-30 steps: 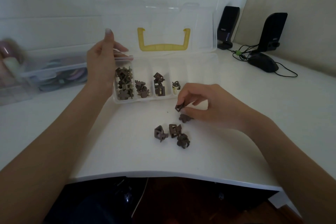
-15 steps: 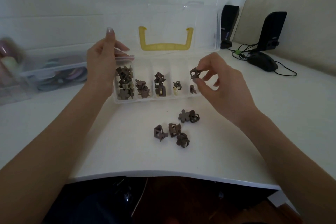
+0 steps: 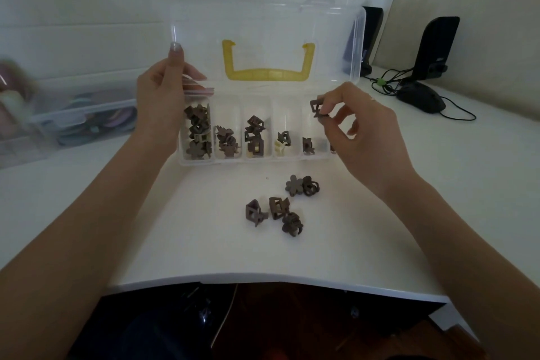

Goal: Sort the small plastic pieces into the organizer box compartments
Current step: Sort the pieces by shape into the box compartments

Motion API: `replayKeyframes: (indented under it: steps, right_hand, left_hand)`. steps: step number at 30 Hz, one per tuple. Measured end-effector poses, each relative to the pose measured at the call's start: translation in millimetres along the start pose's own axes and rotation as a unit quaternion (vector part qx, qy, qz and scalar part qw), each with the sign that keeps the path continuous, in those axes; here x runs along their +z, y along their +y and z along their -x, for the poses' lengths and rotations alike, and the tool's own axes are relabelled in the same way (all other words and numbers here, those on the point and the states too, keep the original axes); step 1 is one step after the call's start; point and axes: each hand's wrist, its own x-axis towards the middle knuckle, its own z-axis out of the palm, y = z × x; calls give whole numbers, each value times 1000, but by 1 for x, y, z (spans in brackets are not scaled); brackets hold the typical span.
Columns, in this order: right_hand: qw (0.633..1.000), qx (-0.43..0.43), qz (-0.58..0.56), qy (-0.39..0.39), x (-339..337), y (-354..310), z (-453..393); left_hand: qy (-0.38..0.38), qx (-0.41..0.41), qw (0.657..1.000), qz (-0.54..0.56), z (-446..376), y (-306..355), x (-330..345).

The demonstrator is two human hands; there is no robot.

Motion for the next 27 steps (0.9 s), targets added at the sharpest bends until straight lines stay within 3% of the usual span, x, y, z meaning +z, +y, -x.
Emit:
replayKeyframes:
  steps: [9,14,20,27]
  right_hand:
    - [992,-125,-16,-24,23,-15,6]
    - [971,-198,104,-85,43,-16,10]
    - [984,-167,-35,-58,20,-14,8]
    - [964,-99,109,-222,2,-7,8]
  left_hand:
    - [-4,-14,1000,14,-2,-4,1]
    - [3,-13,1000,8,-1,-4,2]
    - [-2,-14,1000,13,-2,-5,1]
    - [-7,-21,999,23,-3,-6,0]
